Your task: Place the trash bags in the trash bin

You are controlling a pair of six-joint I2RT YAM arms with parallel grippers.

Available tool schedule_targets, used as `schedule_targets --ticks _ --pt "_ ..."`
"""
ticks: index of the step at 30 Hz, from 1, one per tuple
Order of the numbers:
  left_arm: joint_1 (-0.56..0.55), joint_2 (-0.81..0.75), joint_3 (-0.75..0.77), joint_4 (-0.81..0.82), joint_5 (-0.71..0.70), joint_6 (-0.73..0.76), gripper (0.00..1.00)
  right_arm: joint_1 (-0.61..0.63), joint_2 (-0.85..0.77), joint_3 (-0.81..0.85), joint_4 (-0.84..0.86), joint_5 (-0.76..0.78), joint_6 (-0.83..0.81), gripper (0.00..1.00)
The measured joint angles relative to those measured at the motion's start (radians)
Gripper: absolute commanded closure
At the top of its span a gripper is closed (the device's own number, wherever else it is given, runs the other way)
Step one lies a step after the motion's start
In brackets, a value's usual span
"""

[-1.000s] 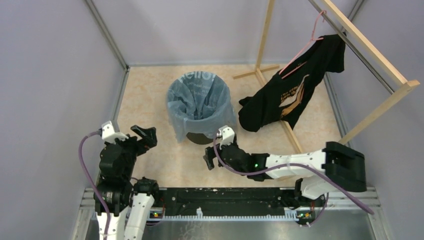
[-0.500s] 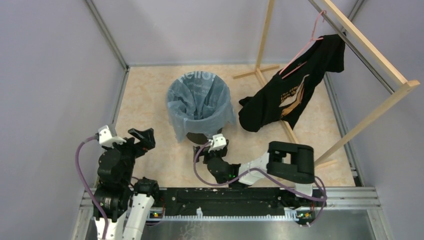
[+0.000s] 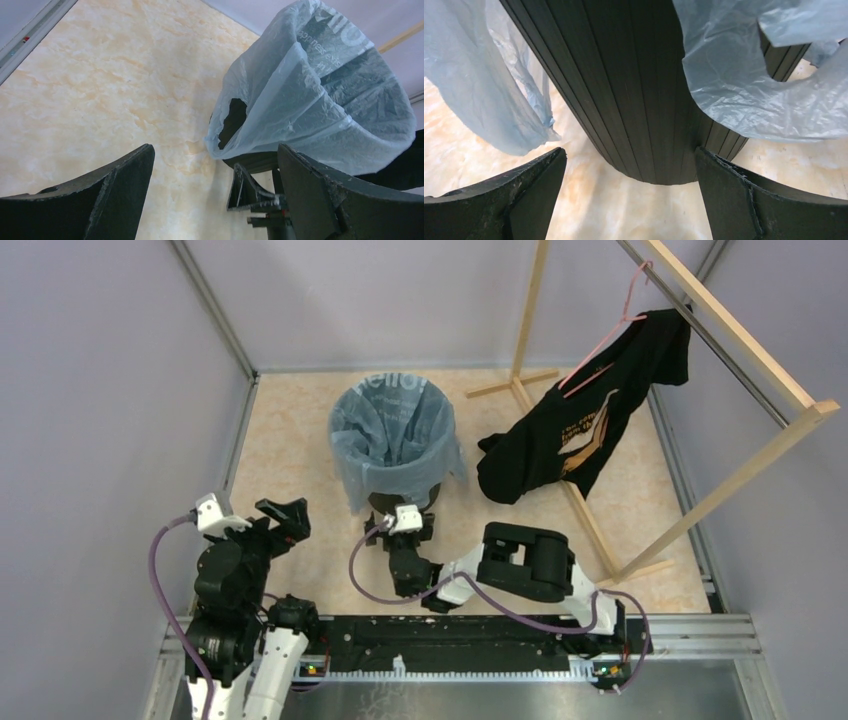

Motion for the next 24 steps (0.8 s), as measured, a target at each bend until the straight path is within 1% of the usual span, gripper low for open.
schedule_targets --ticks 3,6,14,19,21,24 --pt "-0.002 -0.006 0.0 -0.001 -0.001 -0.001 0.01 -0.042 0.023 0.051 -0.018 -0.003 -0.015 0.01" --pt "-0.002 -0.008 0.0 -0.003 -0.003 -0.001 0.01 -0.11 0.027 0.108 -0.097 -0.018 0.02 0.01" --pt "-0.002 -0.008 0.0 -0.005 -0.012 -0.003 0.01 -0.303 0.051 0.31 -0.381 -0.115 0.191 0.01" --pt "-0.002 -0.008 0.0 -0.005 -0.018 -0.003 0.01 -0.422 0.094 0.49 -0.618 -0.173 0.343 0.01" --pt "-0.002 -0.008 0.0 -0.005 -0.018 -0.003 0.01 -0.464 0.109 0.535 -0.677 -0.189 0.372 0.01" --pt "-0.002 -0.008 0.0 -0.005 -0.018 -0.003 0.01 -0.51 0.111 0.549 -0.715 -0.21 0.372 0.01"
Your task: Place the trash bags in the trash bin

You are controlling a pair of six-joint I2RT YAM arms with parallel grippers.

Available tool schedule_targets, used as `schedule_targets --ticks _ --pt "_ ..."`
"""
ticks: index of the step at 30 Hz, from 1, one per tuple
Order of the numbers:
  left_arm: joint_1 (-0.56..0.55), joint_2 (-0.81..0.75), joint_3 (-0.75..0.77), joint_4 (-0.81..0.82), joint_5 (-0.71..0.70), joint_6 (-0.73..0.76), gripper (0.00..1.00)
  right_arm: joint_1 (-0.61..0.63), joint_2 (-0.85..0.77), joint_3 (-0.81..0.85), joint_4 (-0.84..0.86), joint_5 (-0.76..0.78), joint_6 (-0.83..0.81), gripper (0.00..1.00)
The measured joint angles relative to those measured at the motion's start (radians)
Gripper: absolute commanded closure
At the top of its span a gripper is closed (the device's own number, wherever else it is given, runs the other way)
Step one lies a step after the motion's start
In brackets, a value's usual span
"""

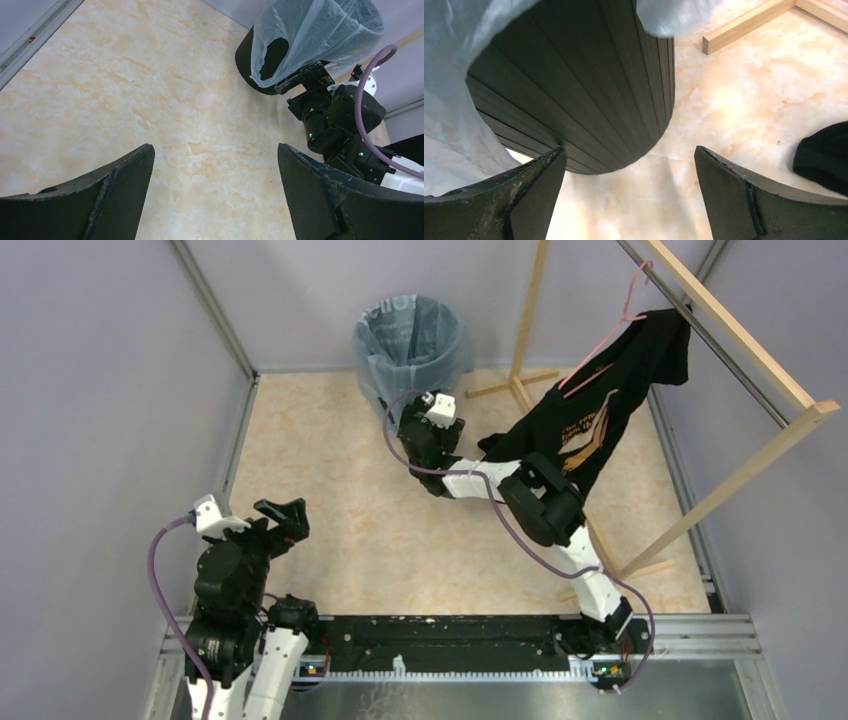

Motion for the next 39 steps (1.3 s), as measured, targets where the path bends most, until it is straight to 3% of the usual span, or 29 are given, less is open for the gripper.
schedule_targets --ticks 6,13,17,20,28,32,39 --pt "0.0 0.0 0.0 0.0 0.0 0.0 0.01 -0.007 -0.06 -0.067 -0.102 -0.125 -0.06 0.01" --pt "0.0 0.002 0.0 0.0 0.0 0.0 0.01 0.187 -0.46 -0.414 -0.195 -0.25 -0.077 0.01" --pt "0.0 0.012 0.0 0.0 0.001 0.0 0.01 0.345 -0.674 -0.57 -0.218 -0.432 -0.082 0.01" --pt "-0.001 0.028 0.0 0.002 0.014 0.005 0.01 0.377 -0.787 -0.619 -0.346 -0.584 -0.086 0.01" --pt "-0.006 0.152 0.058 0.043 0.089 0.066 0.01 0.356 -1.2 -0.525 -0.7 -0.574 -0.194 0.01" --pt "-0.007 0.239 0.233 0.111 0.162 0.117 0.01 0.356 -1.368 -0.346 -0.758 -0.478 -0.294 0.01" --pt "-0.028 0.337 0.6 0.219 0.252 0.187 0.01 0.356 -1.482 -0.136 -0.697 -0.434 -0.422 0.01"
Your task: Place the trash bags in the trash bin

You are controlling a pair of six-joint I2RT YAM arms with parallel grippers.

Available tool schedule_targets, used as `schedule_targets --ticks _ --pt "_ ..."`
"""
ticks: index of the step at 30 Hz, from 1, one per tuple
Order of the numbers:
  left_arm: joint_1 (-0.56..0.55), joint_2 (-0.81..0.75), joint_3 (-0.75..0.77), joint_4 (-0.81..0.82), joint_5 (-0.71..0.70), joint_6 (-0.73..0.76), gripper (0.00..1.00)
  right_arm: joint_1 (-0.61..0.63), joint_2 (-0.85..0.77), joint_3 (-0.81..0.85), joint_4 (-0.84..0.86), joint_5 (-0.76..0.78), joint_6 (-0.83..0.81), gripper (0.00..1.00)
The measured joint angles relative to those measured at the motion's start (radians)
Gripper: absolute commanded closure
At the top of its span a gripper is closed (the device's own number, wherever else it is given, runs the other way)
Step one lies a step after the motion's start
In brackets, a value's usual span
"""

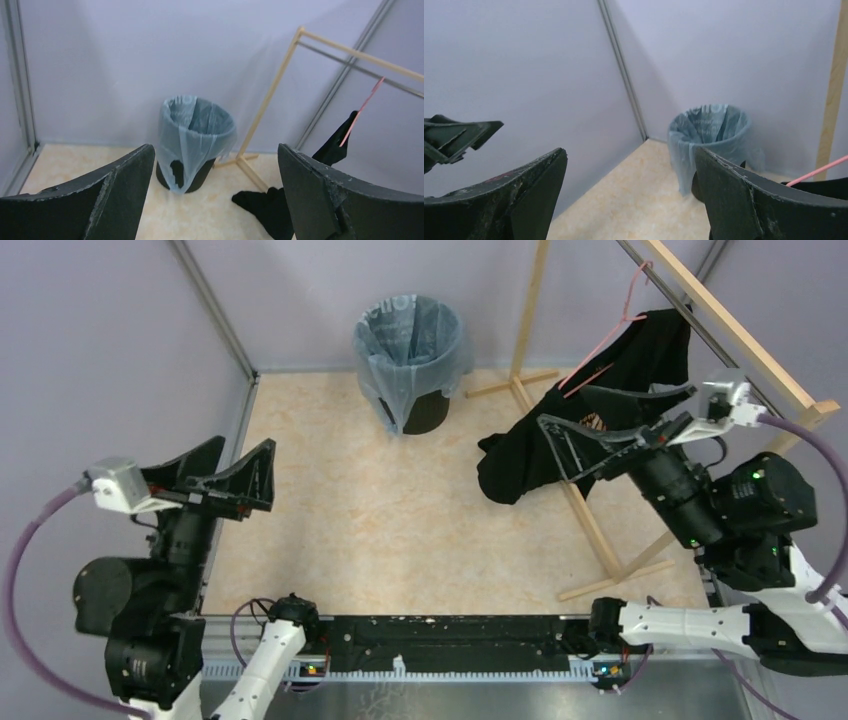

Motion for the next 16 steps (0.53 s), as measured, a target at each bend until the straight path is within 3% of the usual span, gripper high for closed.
schedule_targets --ticks 4,16 --pt "-0.003 -0.02 0.041 0.044 0.012 0.024 0.01 0.0 -0.037 -0.001 0.054 -0.002 -0.059 0.01" --pt "-0.003 -0.13 -0.074 0.202 -0.053 0.113 0.01 0.0 -0.029 -0.032 0.131 0.005 -0.146 0.01"
